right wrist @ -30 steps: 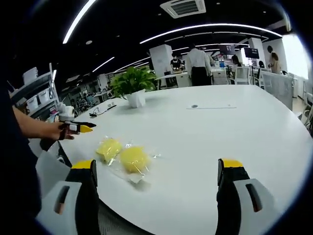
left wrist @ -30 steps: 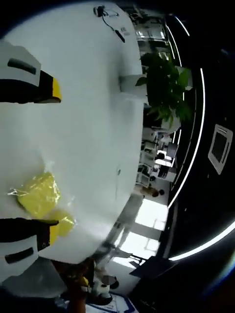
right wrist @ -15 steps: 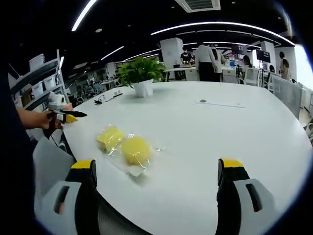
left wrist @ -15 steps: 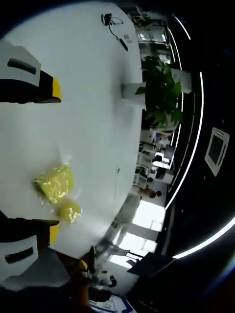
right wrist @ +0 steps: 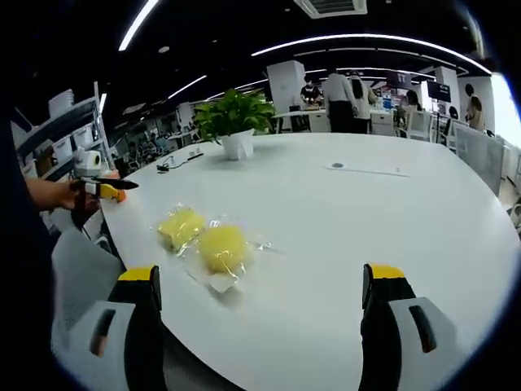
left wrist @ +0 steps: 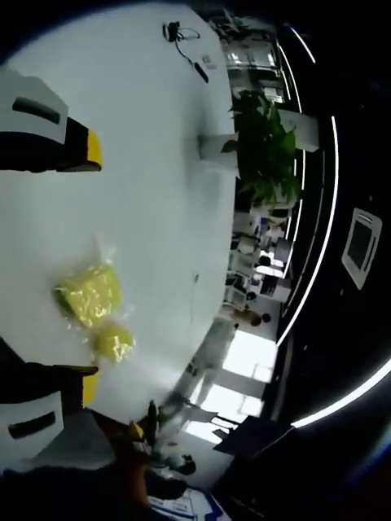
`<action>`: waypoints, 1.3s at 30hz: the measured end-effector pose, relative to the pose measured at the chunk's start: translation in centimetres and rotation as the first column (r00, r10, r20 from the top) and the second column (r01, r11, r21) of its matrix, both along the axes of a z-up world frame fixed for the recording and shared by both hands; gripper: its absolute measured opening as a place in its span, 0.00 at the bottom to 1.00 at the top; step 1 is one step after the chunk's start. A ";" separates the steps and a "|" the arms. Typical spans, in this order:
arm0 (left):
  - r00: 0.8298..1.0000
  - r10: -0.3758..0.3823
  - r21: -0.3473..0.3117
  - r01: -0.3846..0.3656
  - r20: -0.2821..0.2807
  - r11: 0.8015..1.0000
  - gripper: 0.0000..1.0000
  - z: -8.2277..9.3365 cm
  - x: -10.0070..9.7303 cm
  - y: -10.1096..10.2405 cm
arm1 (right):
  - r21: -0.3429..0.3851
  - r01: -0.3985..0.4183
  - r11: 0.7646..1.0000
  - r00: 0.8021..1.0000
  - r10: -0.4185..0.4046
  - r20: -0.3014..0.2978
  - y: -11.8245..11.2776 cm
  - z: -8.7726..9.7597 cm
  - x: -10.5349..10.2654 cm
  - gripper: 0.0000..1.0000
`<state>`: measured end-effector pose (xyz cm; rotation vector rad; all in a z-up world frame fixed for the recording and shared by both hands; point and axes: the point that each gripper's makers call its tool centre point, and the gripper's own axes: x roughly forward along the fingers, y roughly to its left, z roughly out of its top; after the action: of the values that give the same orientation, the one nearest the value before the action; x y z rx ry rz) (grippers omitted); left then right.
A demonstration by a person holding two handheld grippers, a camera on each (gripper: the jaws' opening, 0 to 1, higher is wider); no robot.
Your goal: Compare the silicone blocks by pressing each to a similar depth, holding the contact briefly, and releasing to observe deformation and rebound differences across the visible hardness samples.
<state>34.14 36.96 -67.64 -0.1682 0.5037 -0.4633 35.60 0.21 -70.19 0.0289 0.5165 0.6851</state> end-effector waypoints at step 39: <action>0.967 -0.155 -0.193 0.116 -0.201 0.974 1.00 -2.2 6.9 -12.6 | 0.030 0.032 0.999 0.999 -0.032 -0.005 0.1 0.6 -1.1 0.96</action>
<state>41.07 24.38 -69.80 -0.3627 0.6887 -0.6296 34.54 0.28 -69.64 0.0667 0.5089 0.6617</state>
